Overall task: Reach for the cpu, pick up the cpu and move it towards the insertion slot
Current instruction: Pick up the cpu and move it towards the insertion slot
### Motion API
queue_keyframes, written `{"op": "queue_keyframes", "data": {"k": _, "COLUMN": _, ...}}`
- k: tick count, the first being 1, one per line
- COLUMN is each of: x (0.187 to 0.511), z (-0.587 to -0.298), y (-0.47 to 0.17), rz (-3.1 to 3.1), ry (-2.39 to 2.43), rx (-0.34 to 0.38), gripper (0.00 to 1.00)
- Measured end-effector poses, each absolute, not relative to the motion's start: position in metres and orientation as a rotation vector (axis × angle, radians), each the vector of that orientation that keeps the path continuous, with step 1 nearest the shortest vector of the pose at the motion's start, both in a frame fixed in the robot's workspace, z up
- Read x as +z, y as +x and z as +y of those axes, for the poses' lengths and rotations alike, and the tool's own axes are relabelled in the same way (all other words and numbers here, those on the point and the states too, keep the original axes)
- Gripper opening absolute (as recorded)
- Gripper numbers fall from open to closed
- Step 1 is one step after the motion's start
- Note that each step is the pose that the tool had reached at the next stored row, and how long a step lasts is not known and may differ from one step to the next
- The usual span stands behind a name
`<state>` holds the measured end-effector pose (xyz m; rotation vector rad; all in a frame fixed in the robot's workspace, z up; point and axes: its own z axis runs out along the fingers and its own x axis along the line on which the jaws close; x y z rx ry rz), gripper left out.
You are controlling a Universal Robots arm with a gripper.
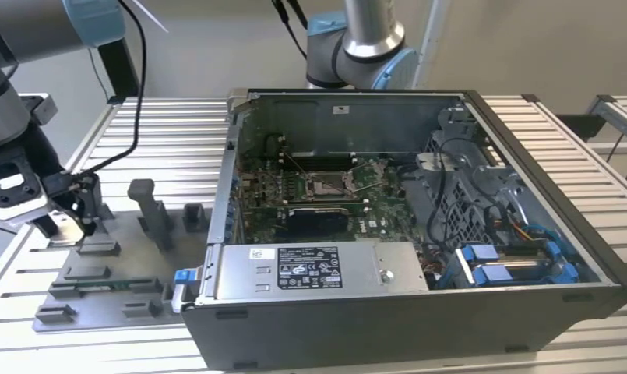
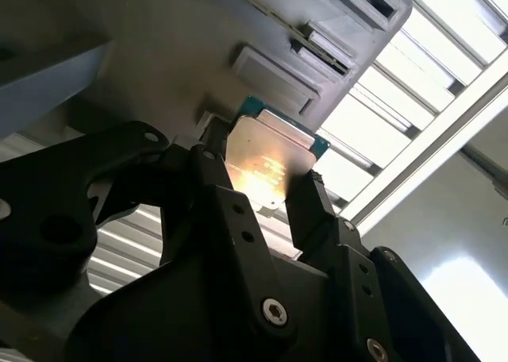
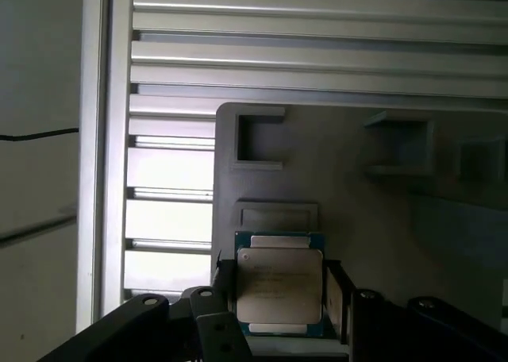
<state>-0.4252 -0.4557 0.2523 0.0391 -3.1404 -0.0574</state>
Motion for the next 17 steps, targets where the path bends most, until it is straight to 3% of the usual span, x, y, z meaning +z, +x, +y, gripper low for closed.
{"op": "queue_keyframes", "data": {"k": 17, "x": 0.282, "z": -0.456, "y": -0.425, "rz": -3.141, "ry": 0.039, "rx": -0.058, "gripper": 0.0}}
